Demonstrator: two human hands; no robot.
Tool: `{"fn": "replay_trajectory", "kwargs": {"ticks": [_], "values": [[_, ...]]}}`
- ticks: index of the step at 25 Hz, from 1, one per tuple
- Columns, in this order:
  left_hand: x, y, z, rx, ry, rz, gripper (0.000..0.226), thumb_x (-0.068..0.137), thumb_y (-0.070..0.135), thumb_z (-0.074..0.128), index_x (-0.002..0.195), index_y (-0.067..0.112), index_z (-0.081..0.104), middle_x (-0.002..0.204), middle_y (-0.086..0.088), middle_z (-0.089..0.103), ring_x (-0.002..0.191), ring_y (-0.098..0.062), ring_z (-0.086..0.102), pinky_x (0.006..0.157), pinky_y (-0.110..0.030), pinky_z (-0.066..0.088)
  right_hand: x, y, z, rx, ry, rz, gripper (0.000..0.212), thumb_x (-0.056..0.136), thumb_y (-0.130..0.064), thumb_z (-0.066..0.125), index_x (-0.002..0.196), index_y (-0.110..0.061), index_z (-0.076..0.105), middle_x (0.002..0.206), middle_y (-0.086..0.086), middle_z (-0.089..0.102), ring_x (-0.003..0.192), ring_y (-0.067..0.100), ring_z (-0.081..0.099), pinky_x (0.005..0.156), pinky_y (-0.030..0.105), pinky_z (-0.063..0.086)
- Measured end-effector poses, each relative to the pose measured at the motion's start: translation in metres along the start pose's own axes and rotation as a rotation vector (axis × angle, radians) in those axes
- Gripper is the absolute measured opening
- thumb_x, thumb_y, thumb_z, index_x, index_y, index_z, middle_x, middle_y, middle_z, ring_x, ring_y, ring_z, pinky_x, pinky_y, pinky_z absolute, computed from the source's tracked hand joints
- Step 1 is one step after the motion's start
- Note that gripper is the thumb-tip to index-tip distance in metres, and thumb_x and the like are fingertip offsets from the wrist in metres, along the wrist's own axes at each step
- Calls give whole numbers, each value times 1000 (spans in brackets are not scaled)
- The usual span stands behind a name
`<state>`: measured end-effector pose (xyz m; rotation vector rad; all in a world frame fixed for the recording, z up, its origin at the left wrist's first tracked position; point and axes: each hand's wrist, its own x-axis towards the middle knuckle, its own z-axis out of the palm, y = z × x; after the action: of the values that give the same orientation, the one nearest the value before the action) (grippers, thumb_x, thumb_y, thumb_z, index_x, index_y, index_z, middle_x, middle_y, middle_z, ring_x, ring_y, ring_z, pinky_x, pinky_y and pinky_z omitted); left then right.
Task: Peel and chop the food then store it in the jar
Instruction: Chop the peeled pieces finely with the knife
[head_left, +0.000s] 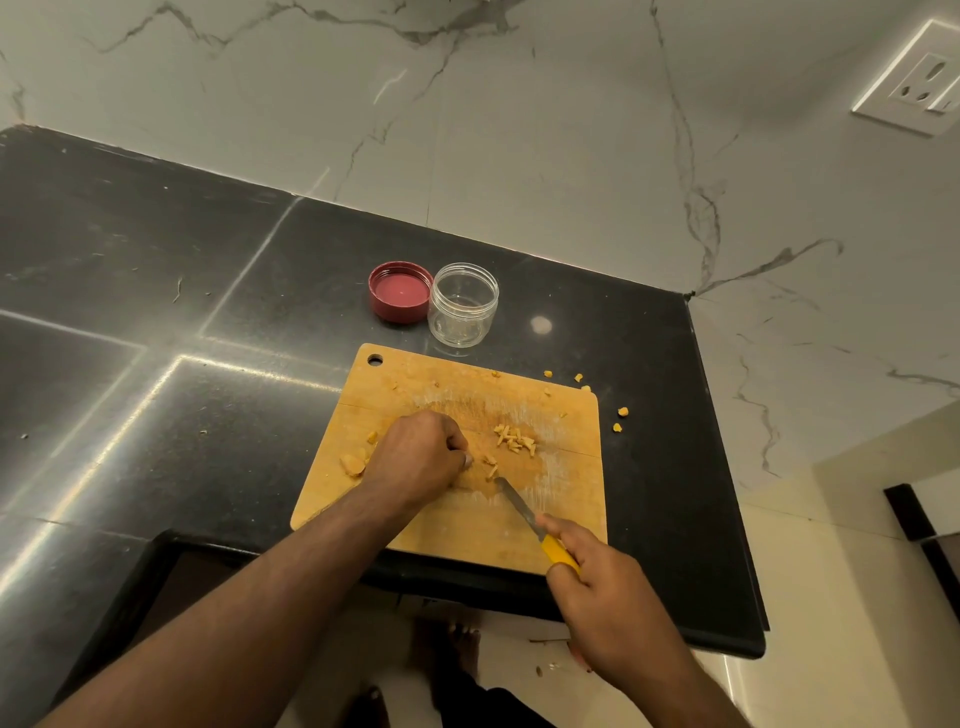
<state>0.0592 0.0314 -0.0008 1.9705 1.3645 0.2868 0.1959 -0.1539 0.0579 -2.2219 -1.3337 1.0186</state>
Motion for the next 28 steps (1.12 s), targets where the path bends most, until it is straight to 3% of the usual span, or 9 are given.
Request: {"fn": "replay_trajectory", "kwargs": {"ticks": [5, 9, 14, 18, 28], "values": [[-1, -1, 0, -6, -5, 5, 7, 87, 23, 74, 93, 22, 77, 92, 8, 71, 84, -9, 63, 75, -29, 56, -1, -5, -8, 0, 124, -30, 47, 100, -17, 43, 145, -35, 43, 98, -10, 62, 60, 0, 56, 49, 16, 41], [-1, -1, 0, -8, -8, 6, 5, 87, 23, 74, 92, 22, 77, 90, 8, 70, 83, -9, 63, 74, -30, 56, -3, -11, -6, 74, 212, -90, 48, 102, -16, 43, 144, -39, 42, 111, -15, 60, 71, 5, 59, 50, 18, 46], [0, -1, 0, -4, -10, 1, 6, 88, 23, 74, 94, 22, 76, 91, 8, 71, 83, -8, 63, 70, -25, 51, 9, -9, 3, -42, 149, -105, 49, 102, -22, 41, 148, -38, 37, 131, -13, 54, 77, 3, 55, 65, 17, 45], [-1, -1, 1, 4, -4, -7, 8, 88, 25, 74, 96, 23, 76, 92, 7, 71, 84, -9, 62, 71, -25, 51, 9, -5, 1, -78, 147, -62, 47, 101, -24, 41, 146, -37, 40, 119, -9, 57, 75, 3, 53, 60, 15, 40], [0, -2, 2, 2, 5, 5, 7, 88, 24, 75, 94, 23, 77, 92, 8, 71, 83, -7, 62, 73, -27, 55, 7, 2, -3, 25, 152, -39, 47, 100, -18, 42, 144, -35, 44, 120, -7, 61, 62, 2, 58, 50, 18, 43]]}}
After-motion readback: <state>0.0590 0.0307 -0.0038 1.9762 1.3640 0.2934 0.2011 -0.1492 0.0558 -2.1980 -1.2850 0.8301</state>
